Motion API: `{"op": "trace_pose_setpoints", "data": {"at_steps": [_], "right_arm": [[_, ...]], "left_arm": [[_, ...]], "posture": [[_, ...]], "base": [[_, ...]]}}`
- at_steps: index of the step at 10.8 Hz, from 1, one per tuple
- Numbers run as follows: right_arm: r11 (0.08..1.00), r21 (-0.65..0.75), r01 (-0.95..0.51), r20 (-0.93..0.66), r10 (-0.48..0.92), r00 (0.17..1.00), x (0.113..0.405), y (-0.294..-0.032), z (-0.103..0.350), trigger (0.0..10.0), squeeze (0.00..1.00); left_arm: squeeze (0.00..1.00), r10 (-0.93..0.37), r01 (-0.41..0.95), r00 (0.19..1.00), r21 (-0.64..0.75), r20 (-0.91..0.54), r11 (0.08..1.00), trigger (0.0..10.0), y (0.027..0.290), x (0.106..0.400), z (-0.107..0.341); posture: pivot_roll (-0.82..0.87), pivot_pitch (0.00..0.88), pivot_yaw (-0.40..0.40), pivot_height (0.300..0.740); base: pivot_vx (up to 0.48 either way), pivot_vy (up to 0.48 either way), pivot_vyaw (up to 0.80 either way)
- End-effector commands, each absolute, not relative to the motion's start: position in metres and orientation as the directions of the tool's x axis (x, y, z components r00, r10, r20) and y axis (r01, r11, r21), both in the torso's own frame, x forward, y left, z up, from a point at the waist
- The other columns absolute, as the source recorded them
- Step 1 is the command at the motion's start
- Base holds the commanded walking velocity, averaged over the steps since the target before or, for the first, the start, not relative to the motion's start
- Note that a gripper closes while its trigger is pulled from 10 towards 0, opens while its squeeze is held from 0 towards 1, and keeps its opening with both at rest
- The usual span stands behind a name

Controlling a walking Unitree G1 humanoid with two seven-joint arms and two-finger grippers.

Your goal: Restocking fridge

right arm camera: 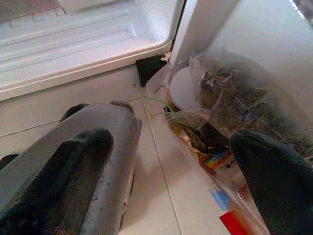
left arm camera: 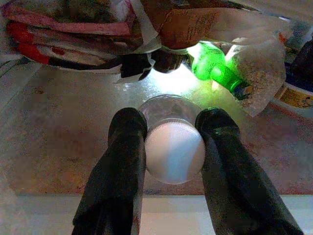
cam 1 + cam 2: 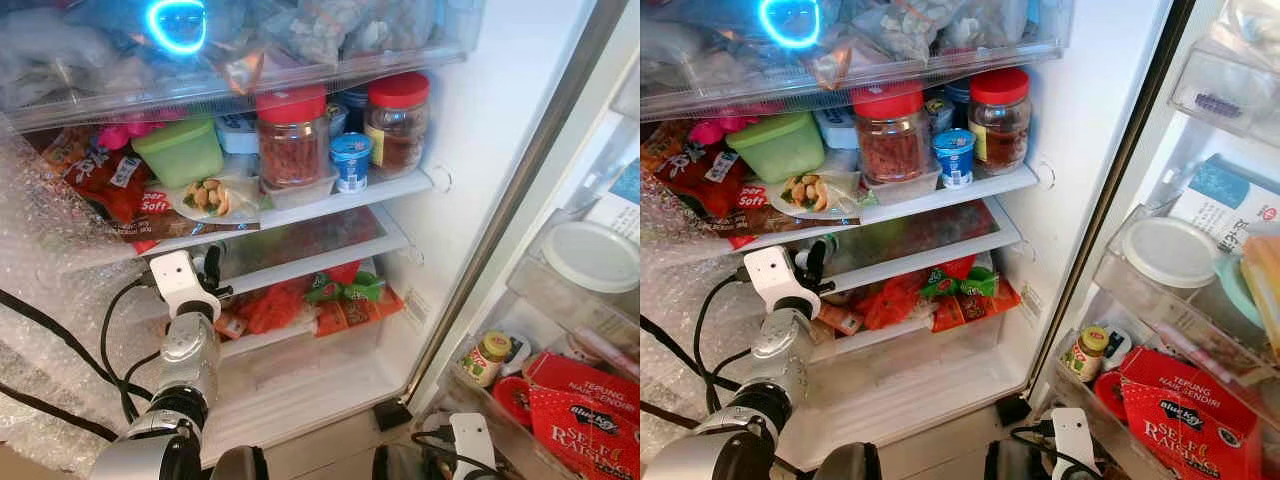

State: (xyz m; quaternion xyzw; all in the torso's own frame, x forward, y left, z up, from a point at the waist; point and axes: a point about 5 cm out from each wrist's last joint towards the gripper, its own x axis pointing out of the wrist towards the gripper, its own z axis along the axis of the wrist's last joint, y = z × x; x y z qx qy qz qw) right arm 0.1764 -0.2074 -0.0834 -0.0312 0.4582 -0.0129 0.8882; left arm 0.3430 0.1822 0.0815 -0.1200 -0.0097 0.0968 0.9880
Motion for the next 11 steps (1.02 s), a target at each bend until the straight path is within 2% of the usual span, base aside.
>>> {"op": "trace_pose_setpoints", "data": {"at_steps": [1, 2, 6, 9, 11], "right_arm": [[0.997, -0.080, -0.016, -0.846, -0.059, 0.530, 0.162, -0.209, -0.090, 10.0, 0.00], [0.997, -0.080, -0.016, -0.846, -0.060, 0.530, 0.162, -0.209, -0.090, 10.0, 0.00], [0.997, -0.081, -0.015, -0.846, -0.061, 0.530, 0.162, -0.209, -0.090, 10.0, 0.00], [0.997, -0.076, -0.013, -0.845, -0.057, 0.532, 0.162, -0.208, -0.090, 10.0, 0.00], [0.997, -0.073, -0.014, -0.845, -0.055, 0.532, 0.162, -0.208, -0.090, 10.0, 0.00]], "left_arm": [[1.00, 0.182, -0.209, 0.975, -0.241, -0.130, 0.948, 10.0, 0.179, 0.331, 0.055], [0.00, 0.179, -0.202, 0.977, -0.228, -0.120, 0.952, 10.0, 0.178, 0.331, 0.056], [0.00, 0.181, -0.189, 0.982, -0.221, -0.057, 0.957, 10.0, 0.177, 0.339, 0.070], [0.00, 0.134, -0.129, 0.986, -0.052, 0.101, 0.990, 10.0, 0.168, 0.338, 0.087], [0.00, 0.072, -0.071, 0.976, -0.012, 0.205, 0.997, 10.0, 0.159, 0.331, 0.096]], "posture": [[-0.06, 0.032, -0.002, 0.622], [-0.06, 0.031, -0.002, 0.622], [-0.06, 0.028, 0.000, 0.622], [-0.06, 0.028, 0.001, 0.622], [-0.06, 0.036, 0.001, 0.622]], "base": [[0.000, 0.000, 0.00], [0.000, 0.000, 0.00], [0.000, 0.000, 0.00], [0.000, 0.000, 0.00], [0.000, 0.000, 0.00]]}}
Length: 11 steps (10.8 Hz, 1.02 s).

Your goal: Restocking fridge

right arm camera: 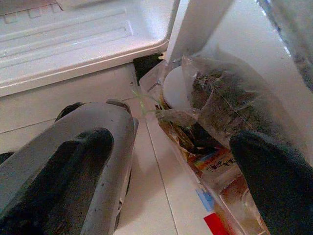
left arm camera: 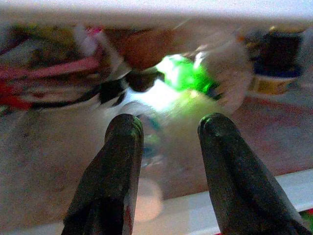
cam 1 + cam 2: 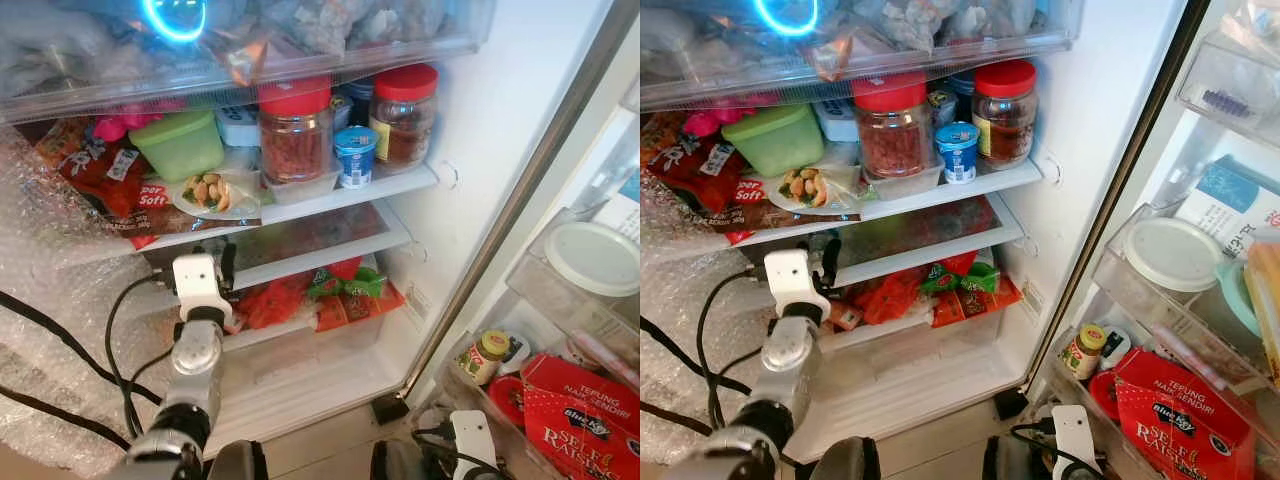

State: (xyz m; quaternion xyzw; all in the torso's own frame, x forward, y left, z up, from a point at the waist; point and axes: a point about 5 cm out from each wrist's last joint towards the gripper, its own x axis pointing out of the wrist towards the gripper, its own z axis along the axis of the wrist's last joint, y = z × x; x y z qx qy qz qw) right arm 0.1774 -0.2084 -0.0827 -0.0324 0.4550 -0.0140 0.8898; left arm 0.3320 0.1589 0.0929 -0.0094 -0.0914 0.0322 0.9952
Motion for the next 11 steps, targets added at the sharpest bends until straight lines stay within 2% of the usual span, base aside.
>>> {"op": "trace_pose_setpoints", "data": {"at_steps": [1, 3, 8, 11], "right_arm": [[0.997, -0.074, -0.017, -0.846, -0.054, 0.531, 0.162, -0.208, -0.090, 10.0, 0.00], [0.997, -0.074, -0.029, -0.846, -0.047, 0.531, 0.163, -0.207, -0.090, 10.0, 0.00], [0.997, -0.075, -0.028, -0.847, -0.049, 0.529, 0.163, -0.207, -0.090, 10.0, 0.00], [0.997, -0.078, -0.029, -0.847, -0.051, 0.529, 0.163, -0.208, -0.090, 10.0, 0.00]], "left_arm": [[0.00, -0.059, 0.057, 0.983, 0.013, 0.176, 0.998, 10.0, 0.144, 0.333, 0.094], [0.00, -0.175, 0.176, 0.984, -0.014, 0.042, 0.984, 10.0, 0.130, 0.335, 0.079], [0.00, -0.103, 0.101, 0.994, -0.052, -0.025, 0.993, 10.0, 0.139, 0.339, 0.073], [0.00, -0.168, 0.168, 0.986, 0.006, -0.002, 0.986, 10.0, 0.136, 0.330, 0.070]], "posture": [[-0.05, 0.035, 0.000, 0.622], [-0.06, 0.033, 0.005, 0.622], [-0.06, 0.036, 0.005, 0.622], [-0.06, 0.039, 0.005, 0.622]], "base": [[0.000, 0.000, 0.00], [0.000, 0.000, 0.00], [0.000, 0.000, 0.00], [0.000, 0.000, 0.00]]}}
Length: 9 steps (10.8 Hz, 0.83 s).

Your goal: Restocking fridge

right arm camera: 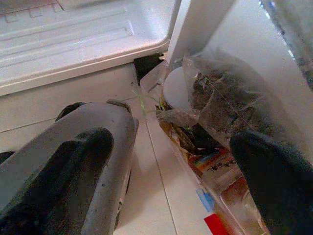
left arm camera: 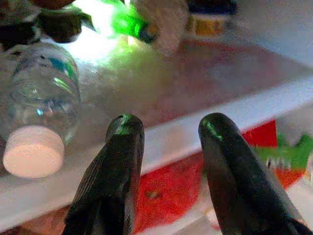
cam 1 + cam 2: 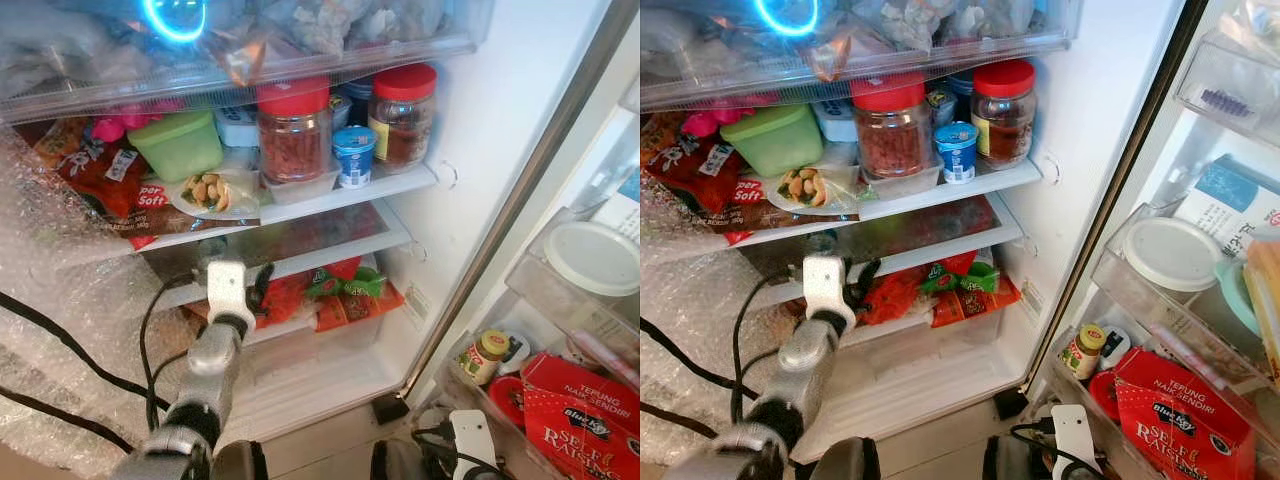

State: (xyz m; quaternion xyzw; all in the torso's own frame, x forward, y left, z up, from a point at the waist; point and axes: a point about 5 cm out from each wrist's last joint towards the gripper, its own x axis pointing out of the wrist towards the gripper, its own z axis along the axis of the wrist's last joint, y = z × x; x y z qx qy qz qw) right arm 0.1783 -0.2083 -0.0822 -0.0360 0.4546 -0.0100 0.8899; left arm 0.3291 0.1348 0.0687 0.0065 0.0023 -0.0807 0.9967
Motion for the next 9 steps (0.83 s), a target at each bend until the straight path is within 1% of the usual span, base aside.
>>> {"op": "trace_pose_setpoints", "data": {"at_steps": [1, 2, 3, 5, 7, 8, 9], "right_arm": [[0.996, -0.079, -0.030, -0.847, -0.051, 0.529, 0.162, -0.208, -0.090, 10.0, 0.00], [0.996, -0.079, -0.031, -0.847, -0.051, 0.528, 0.162, -0.208, -0.090, 10.0, 0.00], [0.996, -0.080, -0.032, -0.848, -0.051, 0.528, 0.162, -0.208, -0.090, 10.0, 0.00], [0.996, -0.080, -0.033, -0.847, -0.050, 0.529, 0.162, -0.207, -0.090, 10.0, 0.00], [0.996, -0.079, -0.037, -0.848, -0.048, 0.528, 0.162, -0.207, -0.090, 10.0, 0.00], [0.996, -0.079, -0.039, -0.848, -0.047, 0.528, 0.162, -0.207, -0.090, 10.0, 0.00], [0.996, -0.079, -0.041, -0.849, -0.046, 0.526, 0.161, -0.207, -0.091, 10.0, 0.00]], "left_arm": [[0.00, -0.205, 0.200, 0.979, 0.127, 0.024, 0.972, 10.0, 0.133, 0.323, 0.069], [0.00, -0.188, 0.175, 0.980, 0.171, 0.065, 0.970, 10.0, 0.134, 0.315, 0.069], [0.00, -0.164, 0.147, 0.983, 0.184, 0.083, 0.972, 10.0, 0.136, 0.310, 0.069], [0.00, -0.059, 0.041, 0.991, 0.152, 0.118, 0.988, 10.0, 0.145, 0.292, 0.066], [0.00, 0.002, -0.019, 0.995, 0.157, 0.104, 0.987, 10.0, 0.151, 0.278, 0.062], [0.00, 0.016, -0.029, 0.995, 0.139, 0.094, 0.990, 10.0, 0.152, 0.277, 0.060], [0.00, 0.016, -0.026, 0.997, 0.129, 0.075, 0.991, 10.0, 0.151, 0.274, 0.059]], "posture": [[-0.05, 0.038, 0.006, 0.622], [-0.05, 0.038, 0.007, 0.622], [-0.05, 0.038, 0.007, 0.622], [-0.06, 0.030, 0.012, 0.622], [-0.05, 0.012, 0.016, 0.622], [-0.05, 0.004, 0.016, 0.622], [-0.05, 0.000, 0.017, 0.622]], "base": [[0.000, 0.000, 0.00], [0.000, 0.000, 0.00], [0.000, 0.000, 0.00], [0.000, 0.000, 0.00], [0.000, 0.000, 0.00], [0.000, 0.000, 0.00], [-0.244, 0.000, 0.00]]}}
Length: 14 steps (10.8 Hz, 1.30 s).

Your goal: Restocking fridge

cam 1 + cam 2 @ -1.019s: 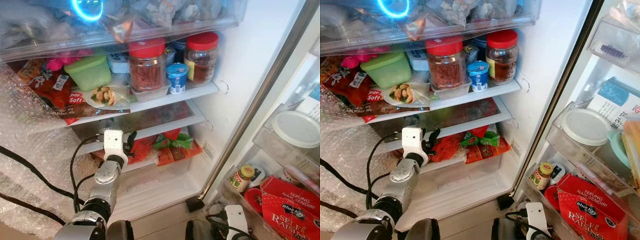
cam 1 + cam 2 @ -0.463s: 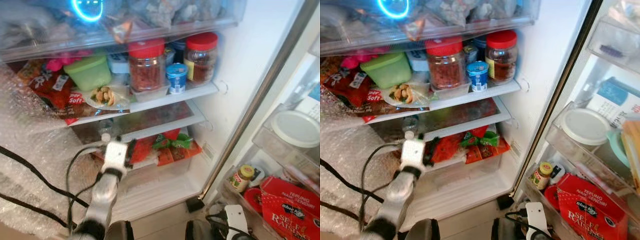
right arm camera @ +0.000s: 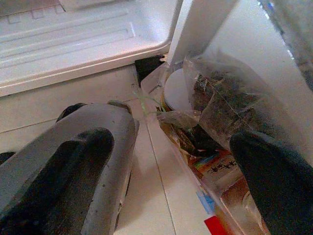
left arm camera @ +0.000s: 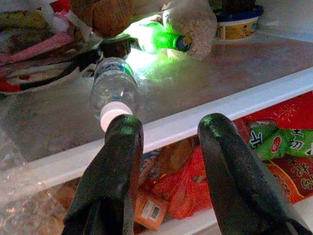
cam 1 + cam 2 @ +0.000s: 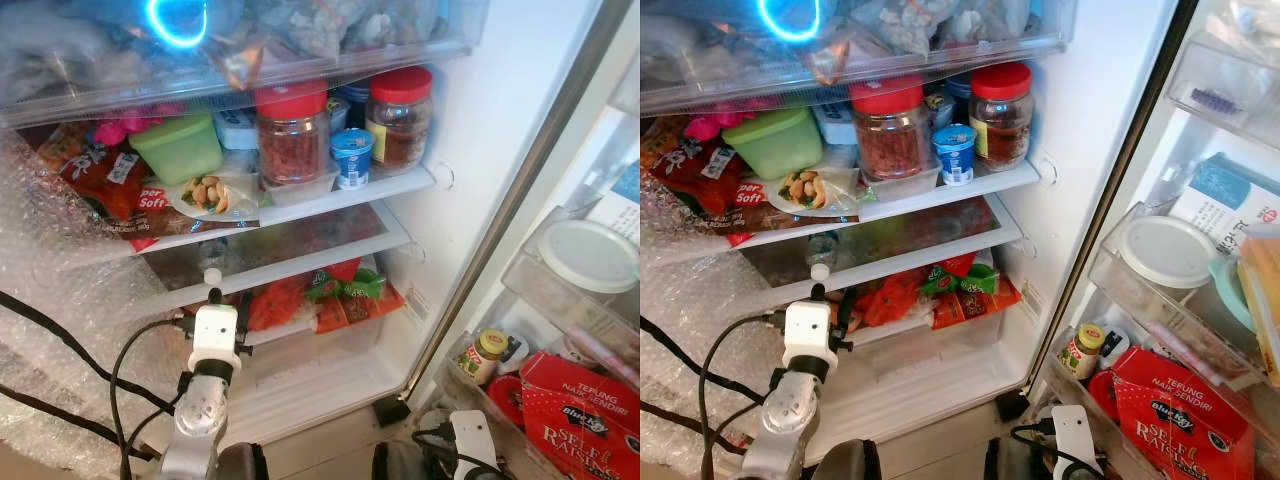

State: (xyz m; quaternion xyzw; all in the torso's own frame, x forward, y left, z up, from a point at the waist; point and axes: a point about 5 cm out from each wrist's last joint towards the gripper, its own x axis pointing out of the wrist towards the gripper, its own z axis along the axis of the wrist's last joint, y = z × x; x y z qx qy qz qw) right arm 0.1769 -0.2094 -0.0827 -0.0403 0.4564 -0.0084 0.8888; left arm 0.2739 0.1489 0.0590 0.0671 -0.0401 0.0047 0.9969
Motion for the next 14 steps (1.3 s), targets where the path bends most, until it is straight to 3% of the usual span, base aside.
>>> {"op": "trace_pose_setpoints", "data": {"at_steps": [1, 10, 12, 14], "right_arm": [[0.996, -0.079, -0.041, -0.850, -0.046, 0.525, 0.160, -0.207, -0.091, 10.0, 0.00], [0.996, -0.075, -0.054, -0.852, -0.035, 0.523, 0.160, -0.207, -0.091, 10.0, 0.00], [0.996, -0.073, -0.057, -0.851, -0.032, 0.524, 0.161, -0.206, -0.091, 10.0, 0.00], [0.996, -0.072, -0.059, -0.850, -0.030, 0.525, 0.162, -0.206, -0.091, 10.0, 0.00]], "left_arm": [[0.00, 0.022, -0.030, 0.998, 0.127, 0.066, 0.991, 10.0, 0.150, 0.272, 0.059], [0.00, 0.029, -0.030, 1.000, 0.122, 0.007, 0.992, 10.0, 0.152, 0.264, 0.054], [0.00, 0.064, -0.060, 0.997, 0.102, -0.031, 0.993, 10.0, 0.158, 0.263, 0.048], [0.00, 0.121, -0.102, 0.978, 0.115, -0.172, 0.988, 10.0, 0.180, 0.263, 0.026]], "posture": [[-0.06, 0.000, 0.020, 0.622], [-0.05, 0.000, 0.019, 0.622], [-0.05, 0.010, 0.018, 0.622], [-0.04, 0.019, 0.014, 0.622]], "base": [[-0.319, 0.000, 0.00], [-0.317, 0.000, 0.00], [-0.152, 0.000, 0.00], [0.000, 0.000, 0.00]]}}
